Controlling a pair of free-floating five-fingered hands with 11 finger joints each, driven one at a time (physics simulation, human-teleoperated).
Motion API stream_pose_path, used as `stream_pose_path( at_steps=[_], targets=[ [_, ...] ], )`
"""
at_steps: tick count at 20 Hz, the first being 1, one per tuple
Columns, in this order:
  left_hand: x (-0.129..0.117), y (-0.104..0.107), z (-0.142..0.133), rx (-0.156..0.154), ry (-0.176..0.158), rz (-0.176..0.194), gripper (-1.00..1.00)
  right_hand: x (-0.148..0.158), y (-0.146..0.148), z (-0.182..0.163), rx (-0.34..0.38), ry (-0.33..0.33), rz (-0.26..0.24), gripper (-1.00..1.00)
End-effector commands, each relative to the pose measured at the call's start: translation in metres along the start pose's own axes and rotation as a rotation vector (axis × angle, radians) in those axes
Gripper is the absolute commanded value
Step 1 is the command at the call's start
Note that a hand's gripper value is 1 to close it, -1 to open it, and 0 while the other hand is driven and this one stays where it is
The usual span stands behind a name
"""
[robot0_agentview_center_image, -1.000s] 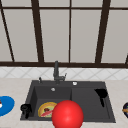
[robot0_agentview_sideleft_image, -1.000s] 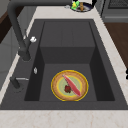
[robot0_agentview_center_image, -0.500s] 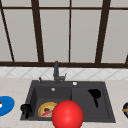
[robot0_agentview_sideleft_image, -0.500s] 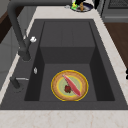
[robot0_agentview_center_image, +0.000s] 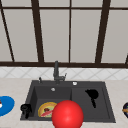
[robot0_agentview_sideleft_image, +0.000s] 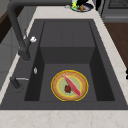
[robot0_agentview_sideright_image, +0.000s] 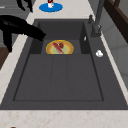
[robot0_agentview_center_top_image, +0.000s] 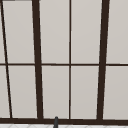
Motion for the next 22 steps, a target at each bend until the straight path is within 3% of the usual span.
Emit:
stream_pose_path(
  at_steps=[1, 5, 15, 22],
  targets=[
    [0.0, 0.0, 0.0, 0.0, 0.0, 0.0, 0.0, 0.012, -0.003, -0.002, -0.044, -0.036, 0.065, -1.0],
    [0.0, 0.0, 0.0, 0.0, 0.0, 0.0, 0.0, 0.022, -0.011, -0.009, -0.137, -0.027, 0.047, -1.0],
    [0.0, 0.0, 0.0, 0.0, 0.0, 0.0, 0.0, 0.055, -0.032, -0.031, -0.31, -0.029, 0.085, -1.0],
    [0.0, 0.0, 0.0, 0.0, 0.0, 0.0, 0.0, 0.084, -0.06, -0.054, -0.324, -0.037, 0.088, -1.0]
  ],
)
